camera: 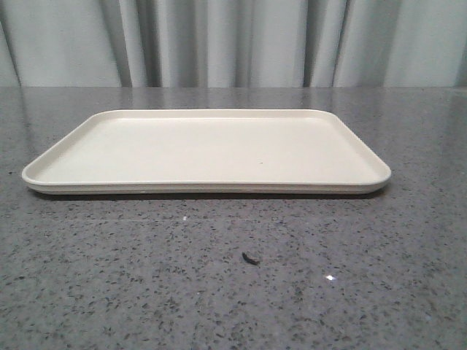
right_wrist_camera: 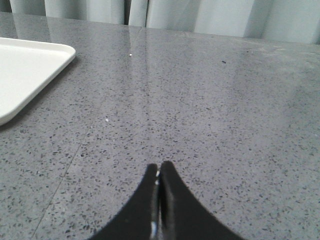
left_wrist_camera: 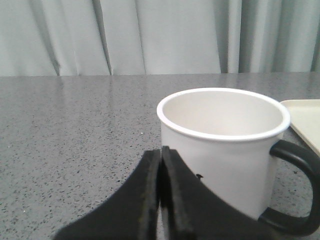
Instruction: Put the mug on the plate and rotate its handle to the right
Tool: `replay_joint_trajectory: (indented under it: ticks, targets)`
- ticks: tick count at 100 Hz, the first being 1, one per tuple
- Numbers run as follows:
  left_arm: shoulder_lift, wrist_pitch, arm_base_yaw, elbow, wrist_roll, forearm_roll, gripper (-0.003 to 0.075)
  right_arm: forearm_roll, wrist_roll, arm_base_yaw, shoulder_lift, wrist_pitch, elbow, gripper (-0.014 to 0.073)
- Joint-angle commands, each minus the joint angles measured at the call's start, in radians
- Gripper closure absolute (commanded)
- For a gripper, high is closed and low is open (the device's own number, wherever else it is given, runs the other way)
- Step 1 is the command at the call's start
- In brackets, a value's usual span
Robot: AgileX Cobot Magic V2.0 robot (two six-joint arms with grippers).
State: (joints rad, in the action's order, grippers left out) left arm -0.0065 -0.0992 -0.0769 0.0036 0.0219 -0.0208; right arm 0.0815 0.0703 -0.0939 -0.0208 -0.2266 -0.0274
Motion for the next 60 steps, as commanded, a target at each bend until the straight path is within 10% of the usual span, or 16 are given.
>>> replay_joint_trajectory:
  ticks: [1, 60]
  targets:
    - [-0.031, 0.093, -0.002, 0.005, 0.011, -0.001, 0.0739, 0.004, -0.001, 0.001, -0.011, 0.070, 0.002, 0.0691]
    - [-0.031, 0.125, -0.002, 0.005, 0.011, -0.001, 0.0739, 0.005, -0.001, 0.001, -0.011, 0.071, 0.002, 0.0691]
